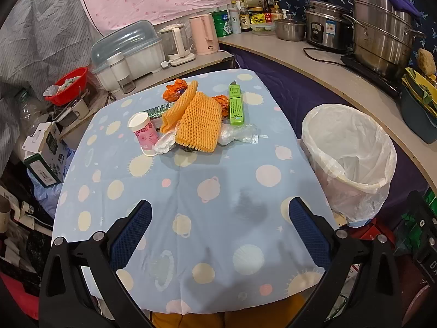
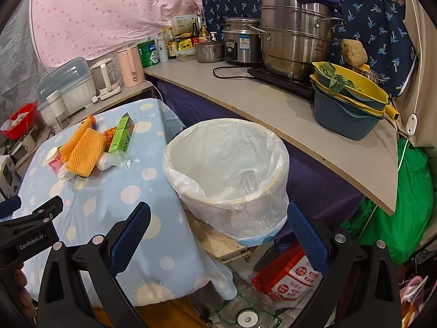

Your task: Collect trash

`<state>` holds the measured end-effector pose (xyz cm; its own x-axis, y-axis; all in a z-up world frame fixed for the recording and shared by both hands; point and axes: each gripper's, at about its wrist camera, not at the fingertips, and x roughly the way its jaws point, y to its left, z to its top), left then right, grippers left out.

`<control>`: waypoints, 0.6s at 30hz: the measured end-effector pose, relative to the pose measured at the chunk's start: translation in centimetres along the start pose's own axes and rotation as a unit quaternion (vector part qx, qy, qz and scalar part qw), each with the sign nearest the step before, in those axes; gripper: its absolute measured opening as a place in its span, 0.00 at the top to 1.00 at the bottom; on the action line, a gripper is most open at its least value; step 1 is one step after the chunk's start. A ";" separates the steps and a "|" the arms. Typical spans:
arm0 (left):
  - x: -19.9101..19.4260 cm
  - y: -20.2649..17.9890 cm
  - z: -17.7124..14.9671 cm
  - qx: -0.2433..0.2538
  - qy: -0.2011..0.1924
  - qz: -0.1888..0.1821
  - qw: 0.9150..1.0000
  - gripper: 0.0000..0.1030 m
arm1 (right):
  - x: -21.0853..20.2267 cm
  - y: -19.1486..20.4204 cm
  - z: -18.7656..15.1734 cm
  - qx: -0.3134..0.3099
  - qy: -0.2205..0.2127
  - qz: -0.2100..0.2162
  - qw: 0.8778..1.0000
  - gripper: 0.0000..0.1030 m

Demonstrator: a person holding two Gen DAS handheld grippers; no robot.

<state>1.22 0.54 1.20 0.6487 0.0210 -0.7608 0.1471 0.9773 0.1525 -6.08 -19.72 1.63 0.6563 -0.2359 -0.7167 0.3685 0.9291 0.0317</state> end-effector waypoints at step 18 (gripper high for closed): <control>-0.1 0.6 0.3 -0.002 0.009 -0.004 1.000 0.07 | -0.4 0.2 0.6 0.004 0.000 -0.006 1.000 0.07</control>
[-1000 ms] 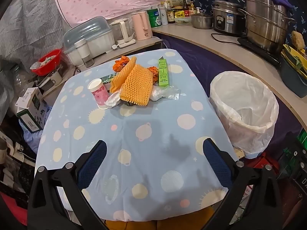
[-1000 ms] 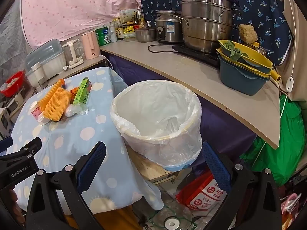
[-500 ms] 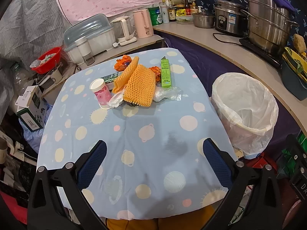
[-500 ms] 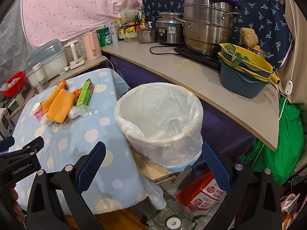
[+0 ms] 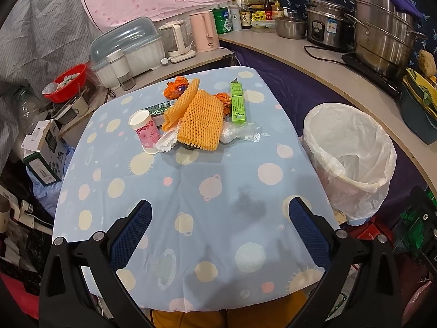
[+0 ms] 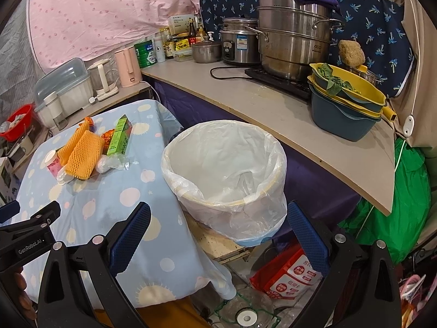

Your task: Collect trash

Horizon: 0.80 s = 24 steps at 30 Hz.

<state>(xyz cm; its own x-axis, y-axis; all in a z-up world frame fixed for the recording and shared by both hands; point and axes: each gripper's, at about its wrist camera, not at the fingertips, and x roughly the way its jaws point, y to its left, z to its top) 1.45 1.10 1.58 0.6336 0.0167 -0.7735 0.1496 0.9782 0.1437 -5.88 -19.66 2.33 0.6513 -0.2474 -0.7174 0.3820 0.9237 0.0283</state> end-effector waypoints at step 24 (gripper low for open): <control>-0.1 2.0 0.0 -0.019 0.005 -0.001 1.000 0.07 | -0.5 1.3 0.4 -0.008 0.002 -0.001 1.000 0.07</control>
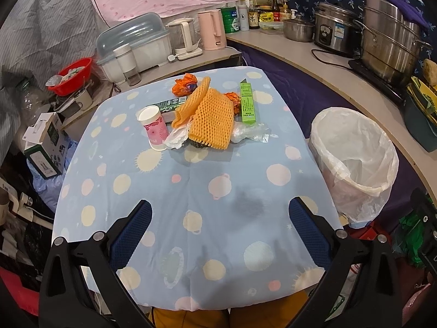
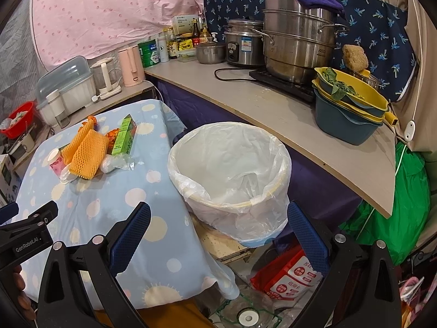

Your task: Collect trash

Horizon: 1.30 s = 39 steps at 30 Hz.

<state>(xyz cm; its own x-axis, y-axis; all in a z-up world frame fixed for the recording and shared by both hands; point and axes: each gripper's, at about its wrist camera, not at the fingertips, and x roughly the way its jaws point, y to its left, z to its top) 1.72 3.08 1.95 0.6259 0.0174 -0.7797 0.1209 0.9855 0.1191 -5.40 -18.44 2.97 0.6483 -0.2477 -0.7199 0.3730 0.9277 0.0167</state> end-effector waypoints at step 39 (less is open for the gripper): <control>0.4 -0.6 -0.4 0.005 0.004 0.008 1.000 0.07 | 1.0 0.3 -0.5 -0.009 0.013 0.011 1.000 0.07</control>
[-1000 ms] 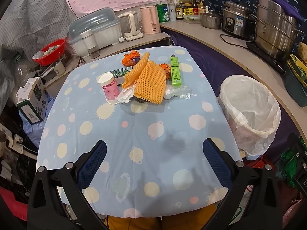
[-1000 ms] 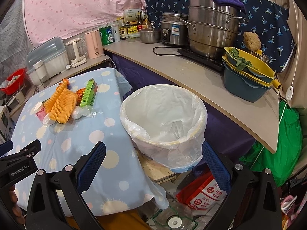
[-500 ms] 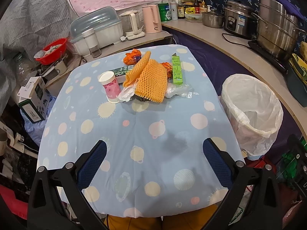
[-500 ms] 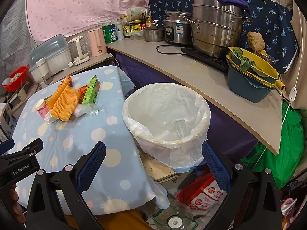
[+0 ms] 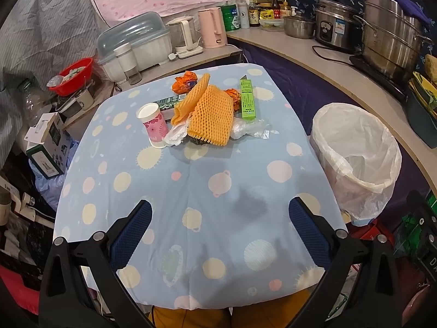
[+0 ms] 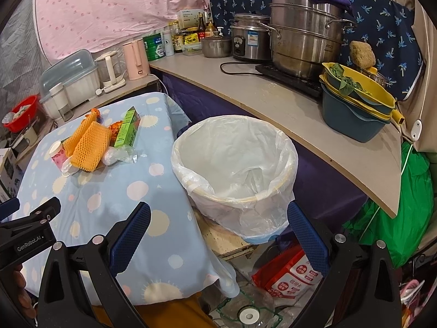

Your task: Collect trash

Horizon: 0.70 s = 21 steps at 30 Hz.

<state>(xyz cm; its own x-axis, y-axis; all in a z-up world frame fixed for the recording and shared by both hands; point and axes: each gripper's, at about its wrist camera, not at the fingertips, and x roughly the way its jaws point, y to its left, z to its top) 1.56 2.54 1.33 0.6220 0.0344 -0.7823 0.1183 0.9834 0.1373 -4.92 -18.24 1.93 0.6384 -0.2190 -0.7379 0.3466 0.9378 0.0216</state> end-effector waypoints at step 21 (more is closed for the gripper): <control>0.5 -0.6 -0.1 0.006 0.007 -0.002 1.000 0.07 | 0.7 -0.4 -0.1 0.004 0.006 0.001 1.000 0.07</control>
<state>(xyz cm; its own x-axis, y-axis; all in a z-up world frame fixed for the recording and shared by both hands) 1.70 2.04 0.78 0.6103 0.0328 -0.7915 0.1300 0.9814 0.1410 -4.72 -18.73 1.33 0.6306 -0.2129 -0.7464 0.3505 0.9361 0.0291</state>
